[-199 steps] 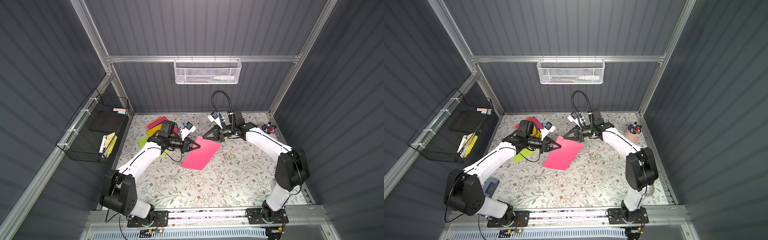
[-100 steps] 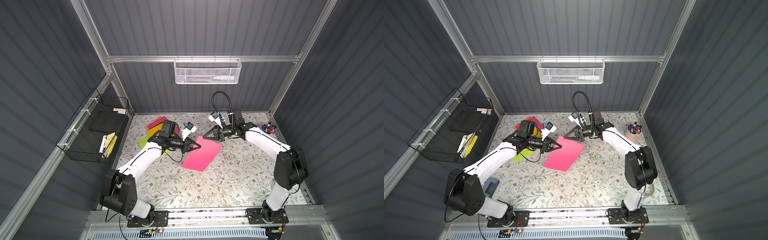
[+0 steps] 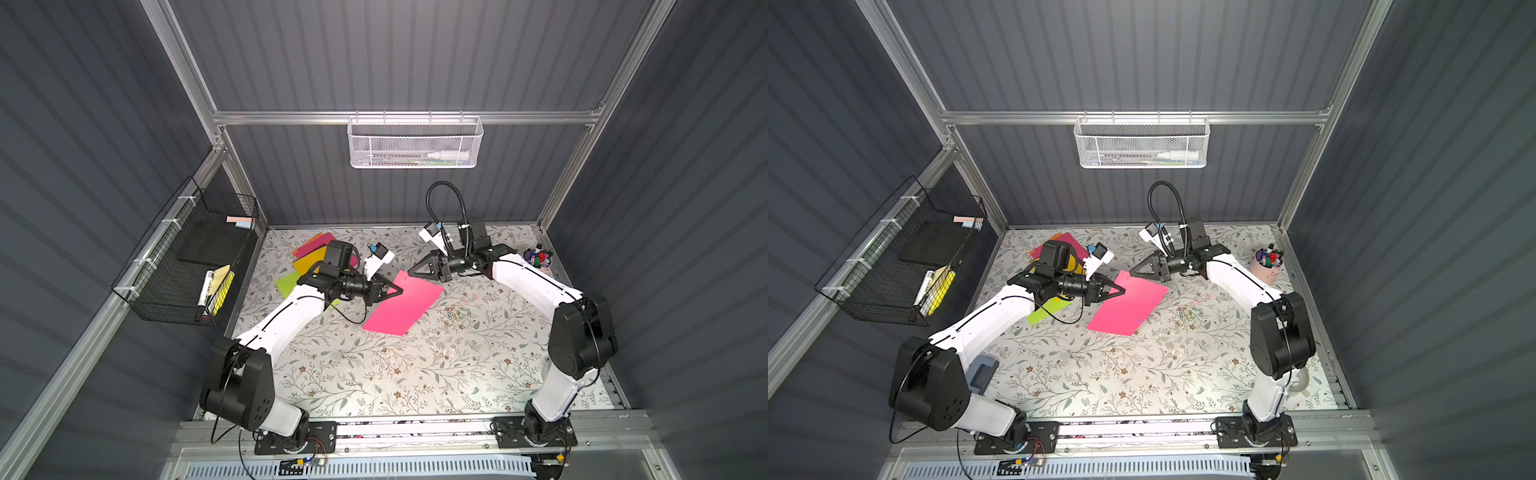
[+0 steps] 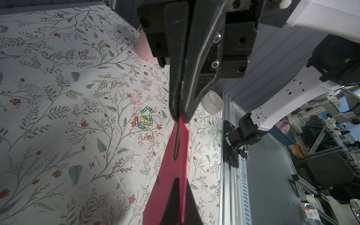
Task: Unclip the paperclips from the documents
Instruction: Remove the paper clip from the document, then place the paper clip at the center of the board.
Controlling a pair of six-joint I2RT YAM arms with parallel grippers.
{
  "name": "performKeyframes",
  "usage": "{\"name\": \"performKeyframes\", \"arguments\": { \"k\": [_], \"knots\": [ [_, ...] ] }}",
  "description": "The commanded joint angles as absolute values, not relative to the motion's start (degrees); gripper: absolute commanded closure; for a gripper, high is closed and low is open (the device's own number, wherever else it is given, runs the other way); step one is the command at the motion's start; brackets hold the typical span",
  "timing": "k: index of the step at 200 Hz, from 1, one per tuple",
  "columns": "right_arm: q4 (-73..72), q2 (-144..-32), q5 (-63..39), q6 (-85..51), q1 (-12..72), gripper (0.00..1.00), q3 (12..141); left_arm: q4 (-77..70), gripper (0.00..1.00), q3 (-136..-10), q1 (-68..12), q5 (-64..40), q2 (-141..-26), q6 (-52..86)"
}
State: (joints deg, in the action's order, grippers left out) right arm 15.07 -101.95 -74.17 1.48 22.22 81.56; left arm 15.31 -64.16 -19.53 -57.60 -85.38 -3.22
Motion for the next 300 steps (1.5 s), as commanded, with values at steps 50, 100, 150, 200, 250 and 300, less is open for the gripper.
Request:
{"name": "performKeyframes", "arguments": {
  "k": [50, 100, 150, 200, 250, 300],
  "knots": [
    [14.01, -101.76, -72.66, 0.54, 18.11, 0.95, 82.19, 17.66, 1.00, -62.51, -19.68, -56.04, -86.36, -1.41],
    [13.75, -101.91, -72.17, 0.32, 17.51, 0.97, 82.22, 17.75, 1.00, -62.59, -19.77, -55.73, -86.66, -1.14],
    [13.72, -102.36, -72.60, 0.00, 16.96, 0.94, 82.89, 17.75, 1.00, -62.82, -19.86, -55.64, -87.10, -1.06],
    [13.84, -102.22, -72.62, 0.09, 16.52, 0.94, 82.71, 17.84, 1.00, -62.94, -19.95, -55.28, -87.11, -0.88],
    [22.20, -102.37, -59.76, -1.17, 13.91, 0.98, 77.83, 19.29, 1.00, -66.91, -19.95, -55.99, -87.60, -5.19],
    [25.66, -101.04, -39.02, -5.98, 13.01, 0.98, 62.79, 13.95, 1.00, -66.74, -19.56, -57.81, -84.33, -3.97]
  ]
}}
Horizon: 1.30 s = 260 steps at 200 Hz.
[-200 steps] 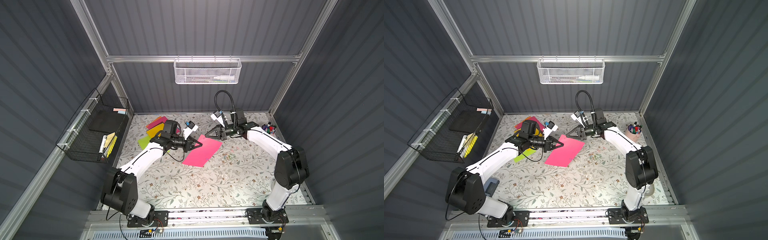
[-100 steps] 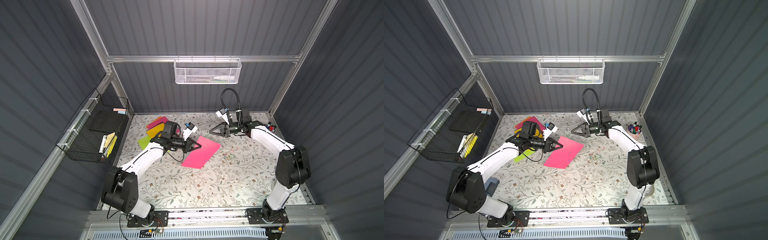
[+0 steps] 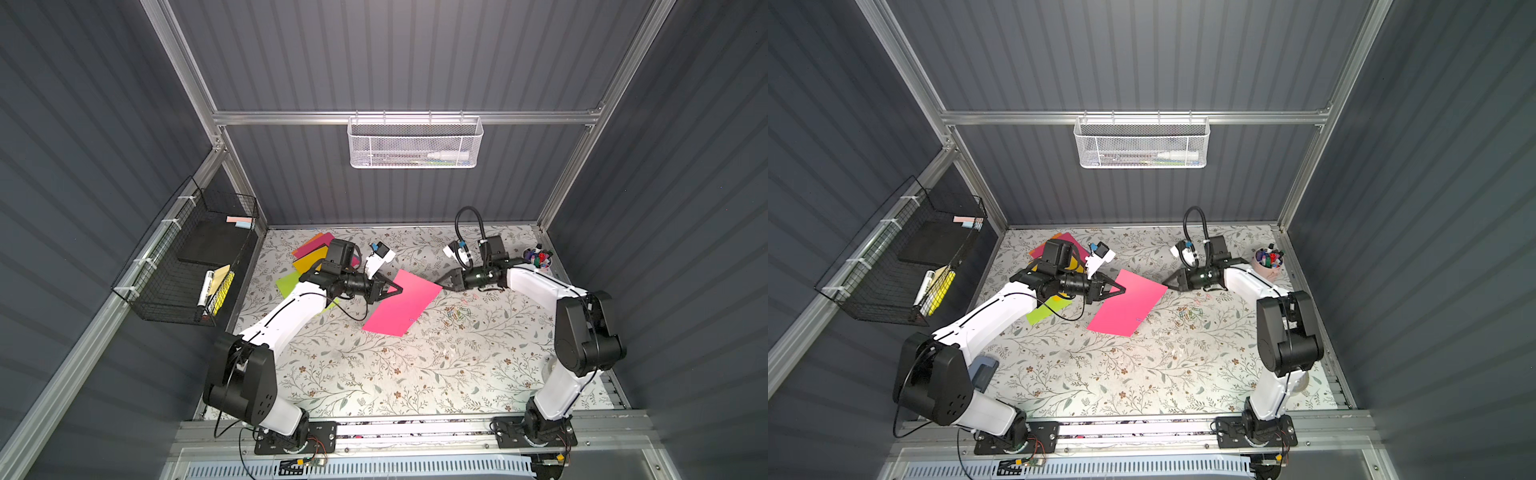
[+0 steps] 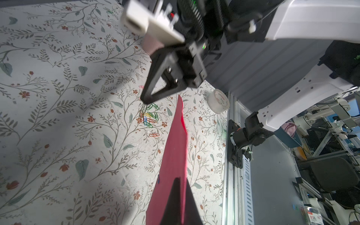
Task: Unclip the paperclips from the documents
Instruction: Place the paper clip at the center of the board, then adjust the document.
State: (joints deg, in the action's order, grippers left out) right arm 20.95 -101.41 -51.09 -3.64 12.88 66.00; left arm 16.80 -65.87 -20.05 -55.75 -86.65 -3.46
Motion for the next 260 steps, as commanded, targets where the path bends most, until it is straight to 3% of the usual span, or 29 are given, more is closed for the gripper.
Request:
{"name": "performKeyframes", "arguments": {
  "k": [1, 33, 63, 77, 95, 114, 138, 216, 260],
  "knots": [
    [26.41, -101.06, -38.80, -6.07, 13.01, 0.98, 62.64, 13.88, 1.00, -66.77, -19.54, -57.95, -84.35, -4.01],
    [27.53, -102.85, -35.29, -6.75, 12.92, 0.94, 60.73, 10.58, 1.00, -66.21, -18.66, -60.19, -82.99, -3.19],
    [27.02, -101.70, -34.74, -5.67, 13.01, 0.54, 60.27, 8.58, 1.00, -66.58, -17.77, -61.09, -81.64, -2.36],
    [26.28, -100.12, -35.81, -4.42, 13.01, 0.47, 59.20, 7.68, 1.00, -67.20, -17.33, -61.81, -81.07, -1.60],
    [17.93, -95.57, -41.55, -3.01, 13.01, 0.45, 55.25, 4.75, 1.00, -67.93, -16.60, -63.07, -80.53, 0.92],
    [2.69, -88.29, -53.96, -2.67, 13.09, 0.42, 48.51, 2.46, 1.00, -69.02, -15.80, -64.66, -80.31, 3.25],
    [-19.32, -80.60, -60.48, -6.24, 14.01, 0.31, 39.77, 1.08, 1.00, -70.44, -15.05, -67.24, -80.59, 4.39],
    [-39.68, -89.06, -68.65, -16.03, 16.53, 0.28, 45.75, -0.42, 1.00, -70.82, -14.24, -70.88, -80.68, 5.61],
    [-40.02, -90.67, -69.70, -16.25, 19.88, 0.30, 48.23, -0.79, 1.00, -70.99, -14.06, -71.34, -80.77, 6.20]
  ]
}}
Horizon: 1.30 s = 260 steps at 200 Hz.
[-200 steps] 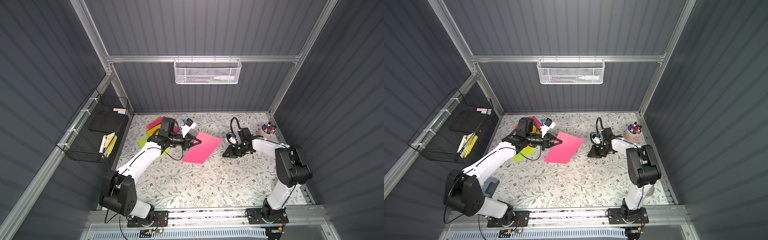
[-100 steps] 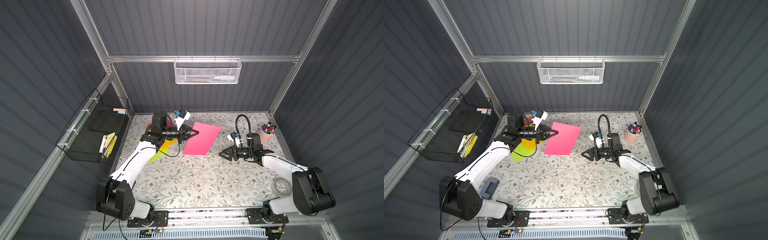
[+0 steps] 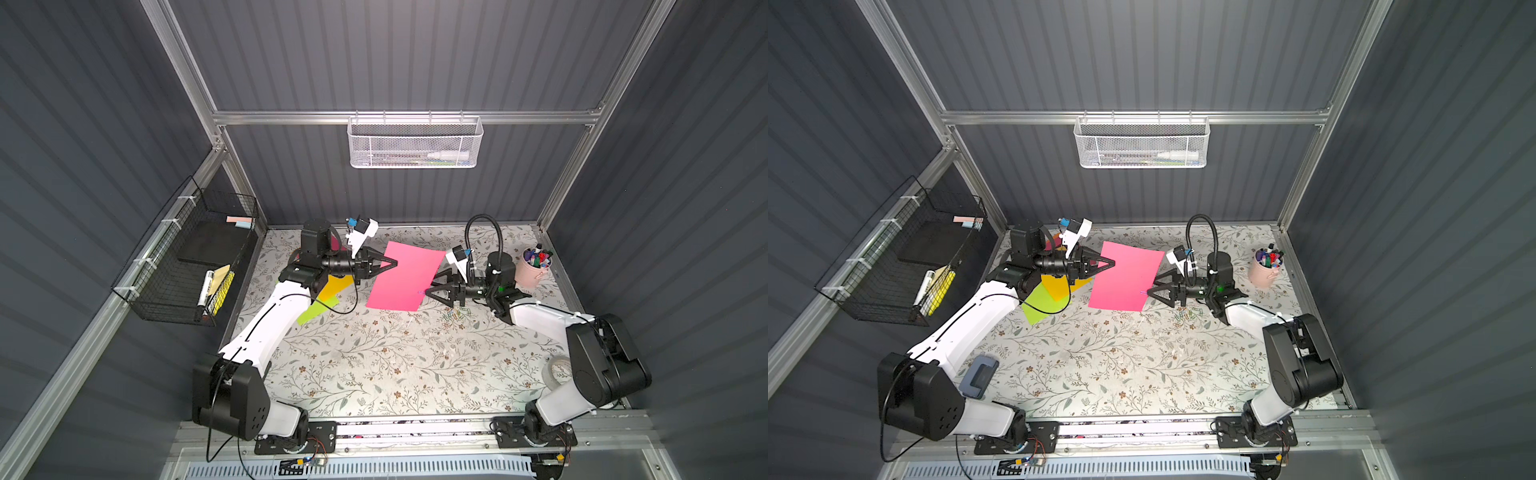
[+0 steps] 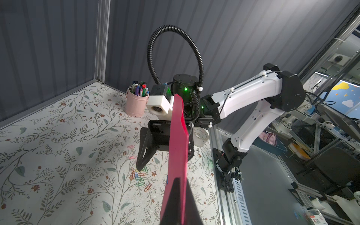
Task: Unclip the paperclips from the documents
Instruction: Adjust the document.
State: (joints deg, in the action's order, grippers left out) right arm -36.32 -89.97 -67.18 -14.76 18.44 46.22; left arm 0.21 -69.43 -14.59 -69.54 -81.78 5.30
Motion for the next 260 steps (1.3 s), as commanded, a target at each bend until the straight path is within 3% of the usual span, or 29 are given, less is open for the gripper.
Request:
{"name": "performKeyframes", "arguments": {
  "k": [1, 58, 120, 140, 173, 196, 224, 260],
  "knots": [
    [-40.05, -90.73, -69.74, -16.30, 19.91, 0.30, 48.29, -0.83, 1.00, -70.96, -14.02, -71.35, -80.77, 6.22],
    [-39.84, -92.58, -70.63, -17.22, 21.36, 0.49, 48.52, -1.80, 1.00, -70.24, -13.38, -71.14, -80.25, 7.30],
    [-35.29, -91.76, -72.49, -16.12, 21.26, 0.89, 50.63, -1.12, 1.00, -69.72, -12.94, -71.19, -80.46, 7.29],
    [-31.98, -91.26, -73.20, -14.19, 21.27, 0.94, 51.64, -0.76, 1.00, -69.56, -12.92, -70.73, -80.81, 7.37],
    [-25.19, -89.36, -73.71, -10.15, 21.27, 1.00, 53.47, 0.42, 0.64, -69.32, -12.92, -70.78, -81.87, 7.12],
    [-21.16, -88.45, -74.57, -8.00, 21.27, 1.00, 54.71, 0.10, 0.54, -68.67, -12.92, -70.11, -81.90, 7.38],
    [-19.17, -87.55, -74.53, -7.03, 21.18, 1.00, 55.51, -0.82, 0.58, -67.77, -12.92, -71.53, -82.62, 8.17],
    [-18.56, -88.01, -74.84, -7.61, 21.20, 0.99, 56.47, -3.60, 1.00, -65.68, -12.92, -70.41, -81.52, 10.37]
  ]
}}
